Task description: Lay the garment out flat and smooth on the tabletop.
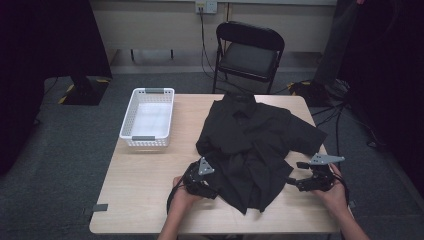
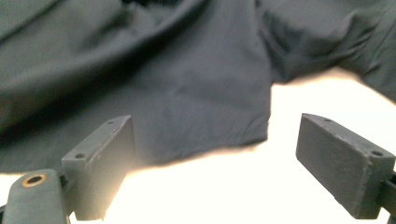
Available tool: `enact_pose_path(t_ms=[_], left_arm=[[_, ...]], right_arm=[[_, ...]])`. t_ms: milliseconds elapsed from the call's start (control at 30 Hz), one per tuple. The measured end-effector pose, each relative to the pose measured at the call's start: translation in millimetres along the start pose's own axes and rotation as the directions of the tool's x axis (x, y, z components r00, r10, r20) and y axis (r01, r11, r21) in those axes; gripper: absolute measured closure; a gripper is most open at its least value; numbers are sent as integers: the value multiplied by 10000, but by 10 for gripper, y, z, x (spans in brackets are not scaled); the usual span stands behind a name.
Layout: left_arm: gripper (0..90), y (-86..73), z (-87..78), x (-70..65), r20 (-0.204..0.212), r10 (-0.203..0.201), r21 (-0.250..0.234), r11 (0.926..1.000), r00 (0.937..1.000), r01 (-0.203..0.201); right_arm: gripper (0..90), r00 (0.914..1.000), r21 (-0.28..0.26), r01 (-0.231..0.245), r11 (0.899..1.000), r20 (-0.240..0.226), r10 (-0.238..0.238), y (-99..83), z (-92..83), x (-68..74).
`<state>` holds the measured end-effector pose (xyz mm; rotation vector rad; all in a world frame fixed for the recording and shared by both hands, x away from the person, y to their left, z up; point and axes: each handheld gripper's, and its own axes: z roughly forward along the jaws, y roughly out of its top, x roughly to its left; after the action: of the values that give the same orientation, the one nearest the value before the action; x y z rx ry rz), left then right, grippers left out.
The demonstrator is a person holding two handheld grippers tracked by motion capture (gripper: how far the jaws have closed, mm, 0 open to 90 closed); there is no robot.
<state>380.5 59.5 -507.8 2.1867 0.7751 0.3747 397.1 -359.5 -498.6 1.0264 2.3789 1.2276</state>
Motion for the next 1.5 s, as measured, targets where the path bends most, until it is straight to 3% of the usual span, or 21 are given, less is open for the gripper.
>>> enact_pose_path(t_ms=[133,233,467,767,833,967,1100,1333,1467,1500], left_arm=[[131,1,0,0,-9,20,10,10000,10000,-20],[131,1,0,0,-14,21,12,10000,10000,-21],[130,1,1,0,-8,20,10,10000,10000,-20],[123,6,4,-7,-61,-18,38,10000,10000,18],[104,8,1,-5,208,-33,10,10000,9998,33],[98,36,-41,1,328,-372,-252,9990,9988,380],[104,110,-113,11,487,-494,-617,9967,9976,523],[114,306,-199,3,532,-372,-874,9953,9979,418],[119,537,-233,18,608,-479,-1233,9908,9970,551],[120,599,-228,20,642,-351,-1227,9915,9973,428]], right_arm=[[104,9999,611,121,9981,-108,-115,-70,44,55],[103,9997,623,253,9977,-92,-248,-78,40,92],[76,9951,979,862,9915,394,-904,-73,76,166],[75,9952,982,835,9917,426,-880,-72,79,172],[76,9952,980,832,9917,424,-877,-72,79,171],[76,9955,980,757,9923,490,-808,-73,78,172],[77,9955,962,680,9930,589,-739,-80,71,180],[78,9956,960,661,9932,593,-720,-88,59,177],[78,9958,958,647,9933,589,-705,-92,53,172],[78,9958,958,649,9933,589,-707,-93,53,172]])
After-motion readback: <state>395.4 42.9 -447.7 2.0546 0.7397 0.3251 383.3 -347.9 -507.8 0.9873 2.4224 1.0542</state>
